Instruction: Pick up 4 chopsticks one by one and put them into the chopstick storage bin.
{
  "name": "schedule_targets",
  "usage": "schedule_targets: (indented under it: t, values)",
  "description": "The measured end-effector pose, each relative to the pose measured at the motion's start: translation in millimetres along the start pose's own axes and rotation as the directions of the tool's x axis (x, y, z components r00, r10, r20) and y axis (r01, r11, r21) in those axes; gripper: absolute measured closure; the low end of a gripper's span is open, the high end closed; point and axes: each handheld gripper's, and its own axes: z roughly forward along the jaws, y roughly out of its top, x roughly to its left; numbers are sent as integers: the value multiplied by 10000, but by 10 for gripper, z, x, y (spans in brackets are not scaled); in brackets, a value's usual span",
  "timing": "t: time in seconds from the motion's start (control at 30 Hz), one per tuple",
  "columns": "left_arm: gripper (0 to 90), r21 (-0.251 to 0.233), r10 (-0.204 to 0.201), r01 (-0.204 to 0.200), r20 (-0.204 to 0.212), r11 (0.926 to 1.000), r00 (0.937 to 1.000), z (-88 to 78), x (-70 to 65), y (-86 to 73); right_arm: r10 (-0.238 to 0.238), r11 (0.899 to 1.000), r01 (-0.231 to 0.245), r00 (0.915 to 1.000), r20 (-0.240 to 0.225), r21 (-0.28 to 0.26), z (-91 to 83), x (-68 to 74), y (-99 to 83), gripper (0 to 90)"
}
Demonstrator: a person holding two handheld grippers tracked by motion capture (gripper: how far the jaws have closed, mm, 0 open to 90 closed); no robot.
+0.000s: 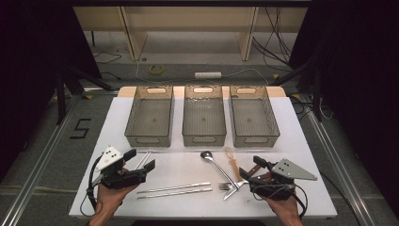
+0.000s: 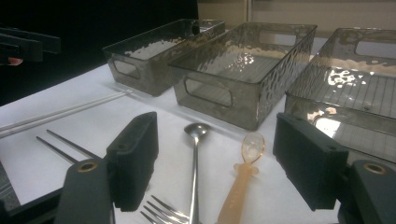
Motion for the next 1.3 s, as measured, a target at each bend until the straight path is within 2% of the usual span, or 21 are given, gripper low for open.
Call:
schedule_targets:
  t: [0.27,0.4,0.53,0.6,0.73,0.87,0.97,1.0,1.1,1.17,1.2,1.23,1.3]
  values:
    - [157,201,-140,144,-200,9997,9997,12,18,45,41,10000,-41,10000,10,-6,-1,-4,0,321]
    - [158,545,-128,148,-370,9984,9992,29,34,83,84,10000,-84,10000,40,-29,-7,-9,1,322]
    - [164,1088,-95,170,-696,9939,9975,51,90,172,133,9999,-133,9999,58,-16,-8,-16,1,323]
    - [168,1460,3,130,-907,9892,9959,75,129,220,154,9999,-154,9999,40,-4,-10,-19,2,323]
    - [173,2322,215,75,-1219,9726,9923,152,205,308,162,9999,-162,9999,27,2,-14,-21,6,323]
    - [199,3332,645,-141,-1408,9427,9879,215,255,364,177,9998,-177,9998,10,79,-4,-23,5,323]
    - [224,4076,800,-121,-1500,9131,9854,226,283,354,146,9998,-146,9999,-34,134,3,-17,7,322]
    - [240,4334,892,-122,-1577,9011,9835,222,293,350,121,9998,-120,9999,-56,146,4,-15,9,322]
    - [285,4835,1059,-62,-1792,8753,9781,192,325,325,39,9999,-38,10000,-60,154,1,-8,15,323]
    - [319,5138,1056,88,-1931,8579,9755,172,355,285,31,9999,-30,10000,-75,155,1,-10,16,323]
    - [337,5363,1076,123,-1917,8440,9755,162,376,262,43,9998,-42,10000,-84,175,2,-11,16,323]
    - [351,5503,1008,230,-1936,8346,9759,157,392,237,52,9998,-50,9999,-90,193,4,-13,16,323]
    - [377,5718,911,402,-1993,8194,9757,153,416,182,83,9997,-81,9999,-103,238,8,-11,15,323]
